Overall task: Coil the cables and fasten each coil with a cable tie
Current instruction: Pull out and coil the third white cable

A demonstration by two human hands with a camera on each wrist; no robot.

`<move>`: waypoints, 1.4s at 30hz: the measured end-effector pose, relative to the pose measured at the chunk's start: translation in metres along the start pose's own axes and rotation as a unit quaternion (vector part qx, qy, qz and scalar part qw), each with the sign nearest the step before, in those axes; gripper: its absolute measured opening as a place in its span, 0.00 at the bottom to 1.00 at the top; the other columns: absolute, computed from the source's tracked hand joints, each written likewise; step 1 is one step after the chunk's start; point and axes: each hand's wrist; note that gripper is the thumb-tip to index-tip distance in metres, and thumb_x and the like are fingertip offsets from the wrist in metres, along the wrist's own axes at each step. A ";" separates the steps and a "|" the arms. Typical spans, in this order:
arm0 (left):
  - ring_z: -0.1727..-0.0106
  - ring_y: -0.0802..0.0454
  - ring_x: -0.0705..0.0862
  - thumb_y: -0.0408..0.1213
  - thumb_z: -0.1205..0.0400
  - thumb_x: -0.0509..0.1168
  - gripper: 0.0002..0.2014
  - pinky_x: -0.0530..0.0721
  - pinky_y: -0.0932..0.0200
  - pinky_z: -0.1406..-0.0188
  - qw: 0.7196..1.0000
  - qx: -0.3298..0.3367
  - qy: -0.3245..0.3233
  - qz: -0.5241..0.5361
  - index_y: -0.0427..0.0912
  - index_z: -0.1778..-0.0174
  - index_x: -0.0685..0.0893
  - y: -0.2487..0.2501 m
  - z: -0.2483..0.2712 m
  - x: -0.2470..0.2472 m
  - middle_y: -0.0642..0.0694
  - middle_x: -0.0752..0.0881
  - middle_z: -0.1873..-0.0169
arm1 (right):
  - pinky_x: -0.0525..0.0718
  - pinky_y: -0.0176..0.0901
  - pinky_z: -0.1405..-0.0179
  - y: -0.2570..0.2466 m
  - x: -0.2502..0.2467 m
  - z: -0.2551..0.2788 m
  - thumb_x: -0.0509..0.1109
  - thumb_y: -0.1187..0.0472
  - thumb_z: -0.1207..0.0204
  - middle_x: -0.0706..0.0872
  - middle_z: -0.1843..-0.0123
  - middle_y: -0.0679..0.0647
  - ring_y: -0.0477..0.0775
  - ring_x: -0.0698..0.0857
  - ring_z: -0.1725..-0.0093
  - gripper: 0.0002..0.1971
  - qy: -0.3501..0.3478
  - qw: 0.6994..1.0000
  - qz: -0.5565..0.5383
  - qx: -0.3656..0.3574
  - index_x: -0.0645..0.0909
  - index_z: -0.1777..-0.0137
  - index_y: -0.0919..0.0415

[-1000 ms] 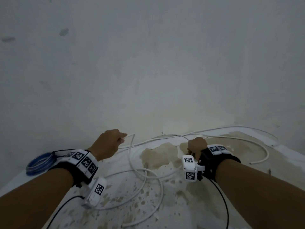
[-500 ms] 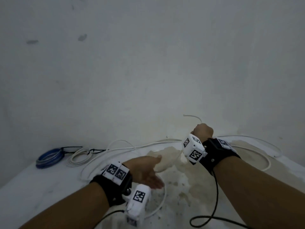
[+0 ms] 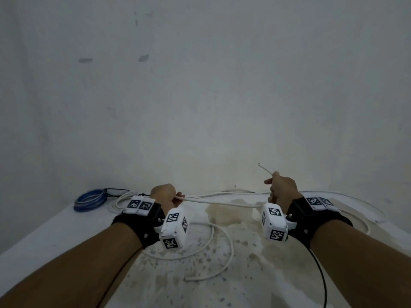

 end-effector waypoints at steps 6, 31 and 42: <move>0.70 0.48 0.75 0.24 0.14 0.58 0.09 0.83 0.61 0.84 0.986 0.134 -0.013 -0.093 0.32 0.60 0.76 0.054 0.010 -0.020 0.38 0.75 0.68 | 0.64 0.39 0.80 0.005 0.012 0.007 0.58 0.53 0.12 0.66 0.80 0.54 0.53 0.63 0.80 0.24 -0.076 0.992 0.088 -0.045 0.82 0.63 0.68; 0.59 0.51 0.85 0.38 0.13 0.59 0.13 0.79 0.58 0.57 0.683 0.447 -0.132 -0.562 0.48 0.56 0.89 0.001 -0.023 0.014 0.53 0.85 0.66 | 0.58 0.35 0.83 0.020 0.055 0.039 0.56 0.59 0.10 0.68 0.77 0.50 0.47 0.59 0.80 0.12 -0.245 0.957 -0.007 -0.154 0.80 0.45 0.62; 0.71 0.53 0.79 0.36 0.13 0.61 0.08 0.81 0.58 0.70 0.847 0.335 -0.192 -0.364 0.38 0.50 0.85 0.006 0.004 -0.009 0.47 0.81 0.68 | 0.66 0.38 0.76 0.043 0.088 0.015 0.57 0.52 0.11 0.72 0.74 0.52 0.51 0.69 0.77 0.20 -0.078 0.985 0.021 -0.151 0.82 0.60 0.58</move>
Point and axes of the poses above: each hand's wrist, its own z-axis away from the middle knuckle, its own x-axis out of the palm, y = z × x
